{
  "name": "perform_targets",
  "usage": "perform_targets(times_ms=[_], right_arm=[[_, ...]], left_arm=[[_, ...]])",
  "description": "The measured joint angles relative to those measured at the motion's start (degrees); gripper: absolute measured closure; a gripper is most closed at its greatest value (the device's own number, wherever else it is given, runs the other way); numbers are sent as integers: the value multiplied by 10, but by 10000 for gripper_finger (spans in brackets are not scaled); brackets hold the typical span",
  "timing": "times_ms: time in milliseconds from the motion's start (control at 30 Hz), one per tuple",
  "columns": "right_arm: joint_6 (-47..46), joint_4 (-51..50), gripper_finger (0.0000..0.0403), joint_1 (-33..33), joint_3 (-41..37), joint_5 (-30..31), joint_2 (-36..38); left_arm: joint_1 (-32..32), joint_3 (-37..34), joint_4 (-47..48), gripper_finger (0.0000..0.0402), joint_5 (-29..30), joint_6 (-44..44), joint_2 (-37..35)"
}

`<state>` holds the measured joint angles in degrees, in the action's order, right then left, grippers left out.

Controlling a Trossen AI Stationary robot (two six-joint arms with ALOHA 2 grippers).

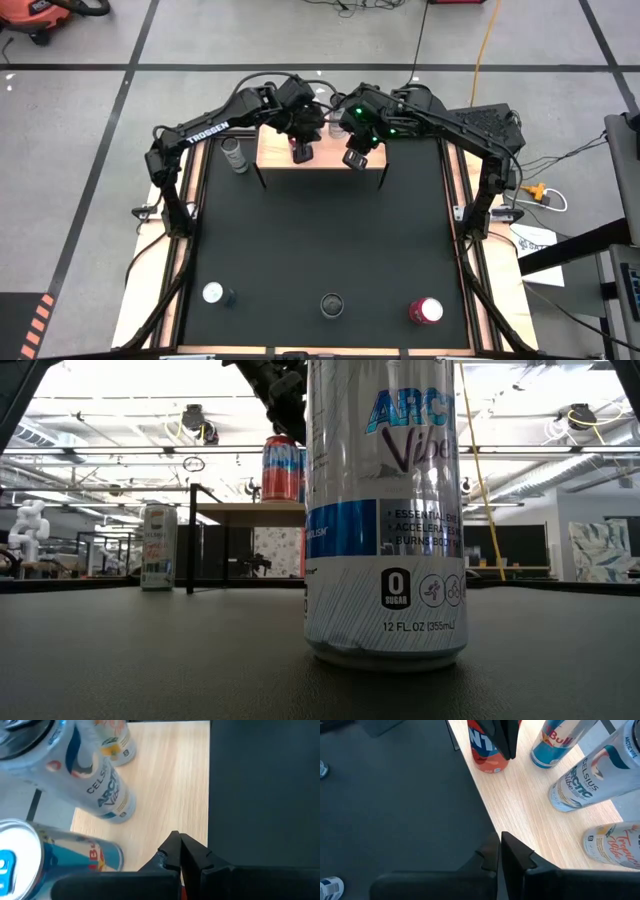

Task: Place canned beverage on shelf
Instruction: Put the top red soda can on the shelf

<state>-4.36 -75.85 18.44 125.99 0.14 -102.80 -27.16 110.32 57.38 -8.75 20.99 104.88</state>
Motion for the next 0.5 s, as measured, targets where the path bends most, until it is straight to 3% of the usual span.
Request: perform_targets(times_ms=[500], right_arm=[[1, -7, 403, -1, 0, 0, 0]], left_arm=[[-2, 1, 49, 398, 1, -11, -1]])
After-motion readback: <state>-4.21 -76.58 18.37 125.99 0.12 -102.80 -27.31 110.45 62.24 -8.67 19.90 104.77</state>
